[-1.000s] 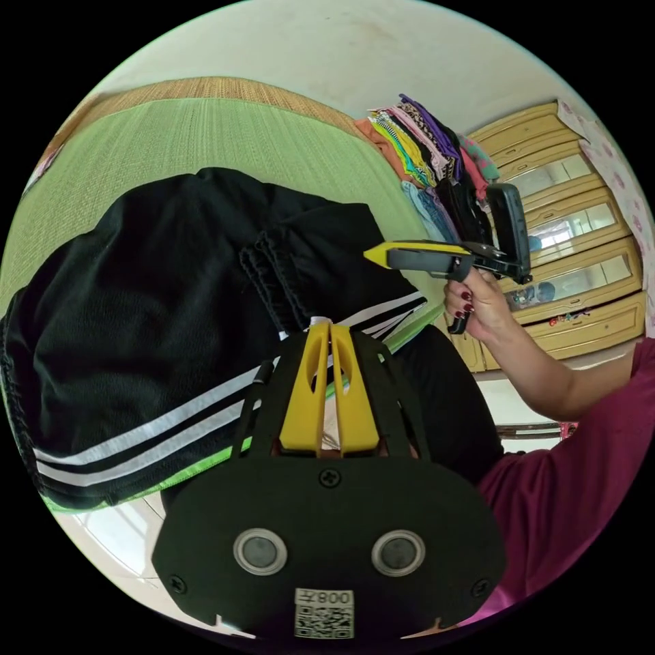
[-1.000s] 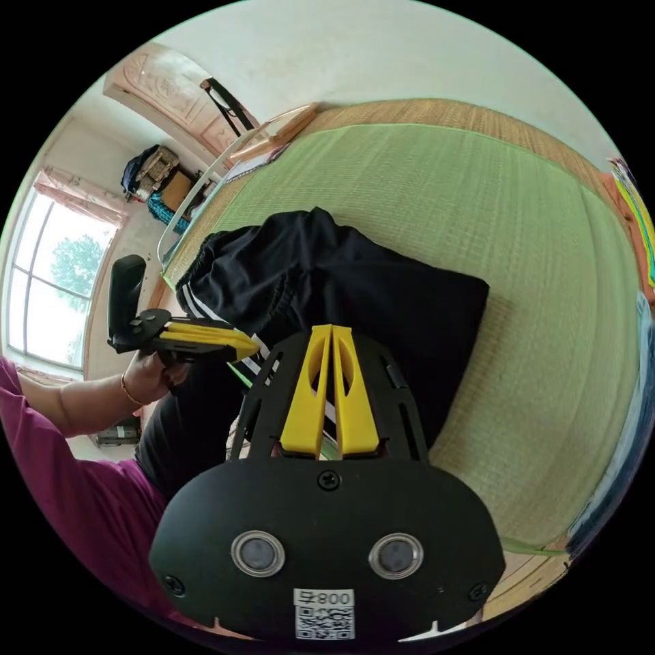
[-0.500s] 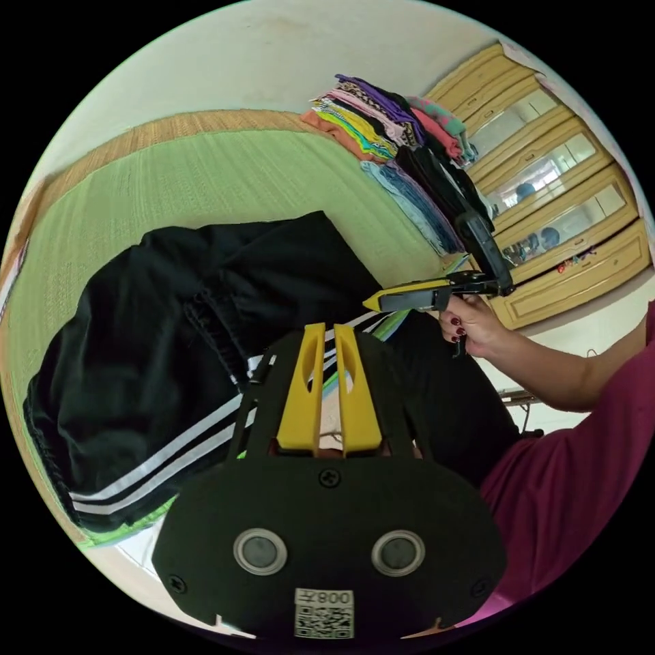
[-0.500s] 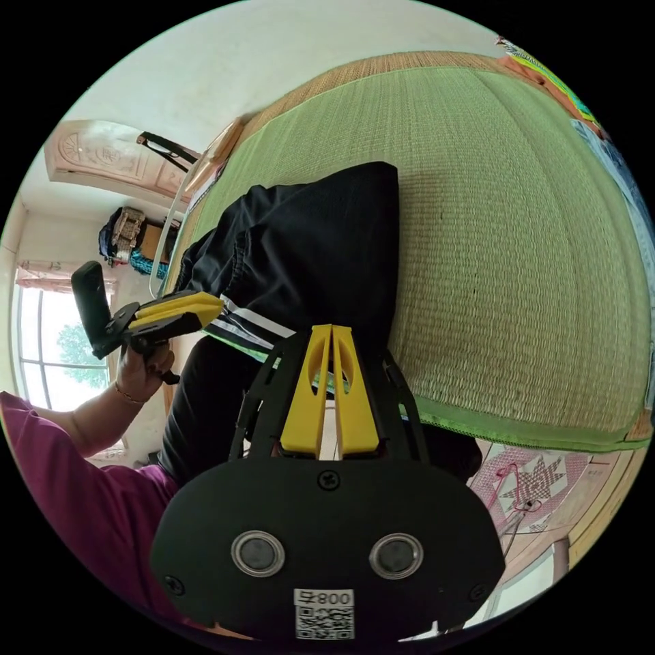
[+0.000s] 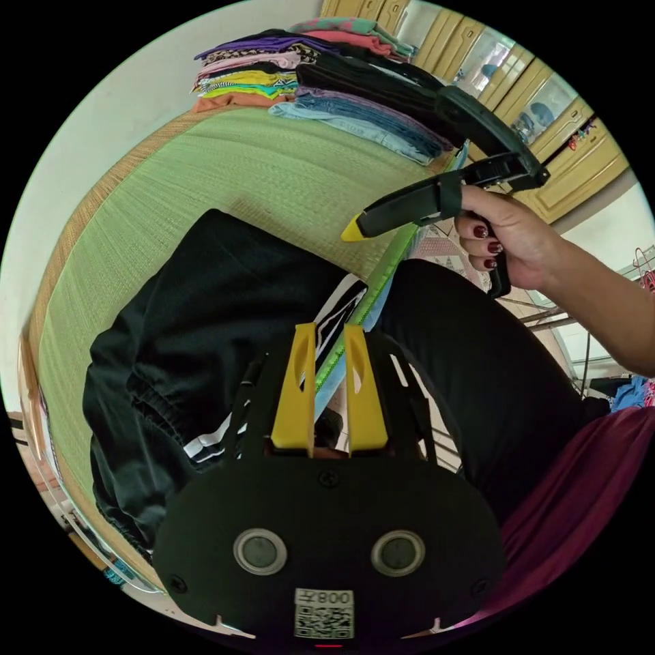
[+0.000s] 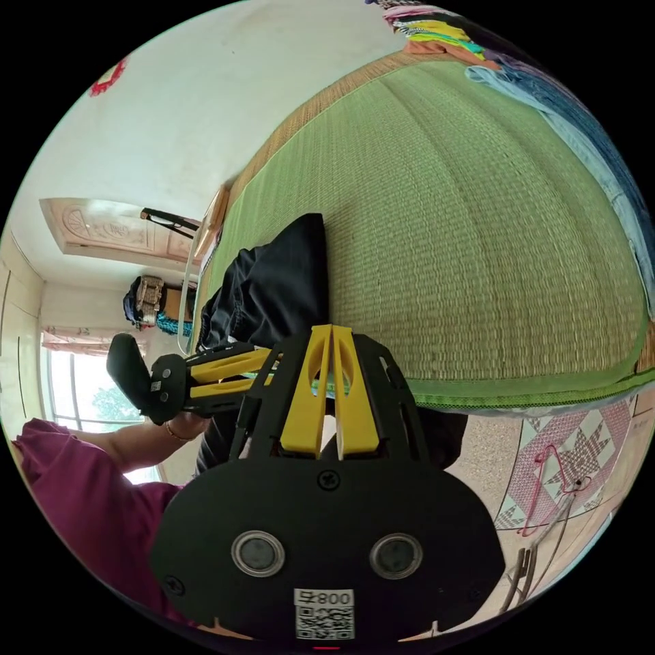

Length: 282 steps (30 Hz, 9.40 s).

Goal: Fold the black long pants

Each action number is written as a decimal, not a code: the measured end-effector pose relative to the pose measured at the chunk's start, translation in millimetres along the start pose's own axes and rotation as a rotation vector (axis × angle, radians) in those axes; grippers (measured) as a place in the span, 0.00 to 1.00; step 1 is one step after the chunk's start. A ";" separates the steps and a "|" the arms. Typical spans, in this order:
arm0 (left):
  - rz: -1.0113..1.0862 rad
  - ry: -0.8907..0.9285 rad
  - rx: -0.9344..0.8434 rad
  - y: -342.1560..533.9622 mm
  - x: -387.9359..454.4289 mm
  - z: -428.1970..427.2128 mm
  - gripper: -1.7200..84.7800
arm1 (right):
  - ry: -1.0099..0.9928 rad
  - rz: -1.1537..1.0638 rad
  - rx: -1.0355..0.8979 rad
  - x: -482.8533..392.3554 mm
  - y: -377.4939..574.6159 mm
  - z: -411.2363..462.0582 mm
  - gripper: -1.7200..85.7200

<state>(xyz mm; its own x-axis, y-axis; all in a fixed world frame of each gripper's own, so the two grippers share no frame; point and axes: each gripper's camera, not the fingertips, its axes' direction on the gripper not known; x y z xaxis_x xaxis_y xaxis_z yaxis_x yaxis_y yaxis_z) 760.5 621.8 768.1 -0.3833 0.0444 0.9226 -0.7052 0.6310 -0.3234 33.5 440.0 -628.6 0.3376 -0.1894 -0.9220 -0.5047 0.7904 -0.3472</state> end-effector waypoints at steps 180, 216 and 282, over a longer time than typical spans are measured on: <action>-1.101 0.134 0.478 814.3 -350.8 41.0 0.02 | 0.178 -0.366 -0.276 -553.8 -336.6 -35.7 0.02; -0.975 0.503 0.526 754.4 -273.7 80.2 0.06 | -0.023 -0.366 -0.404 -453.5 -65.0 35.4 0.02; -1.420 1.032 1.087 1088.9 -128.4 222.9 0.17 | -0.639 -0.007 -0.357 -360.6 42.3 110.9 0.04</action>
<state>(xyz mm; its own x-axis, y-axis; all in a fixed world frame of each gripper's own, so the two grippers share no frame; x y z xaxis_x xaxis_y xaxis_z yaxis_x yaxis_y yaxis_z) -91.2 1130.5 250.6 0.7593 0.6142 0.2150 -0.2806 0.0109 0.9598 -21.5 606.3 -291.8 0.6842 0.2696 -0.6776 -0.6925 0.5313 -0.4879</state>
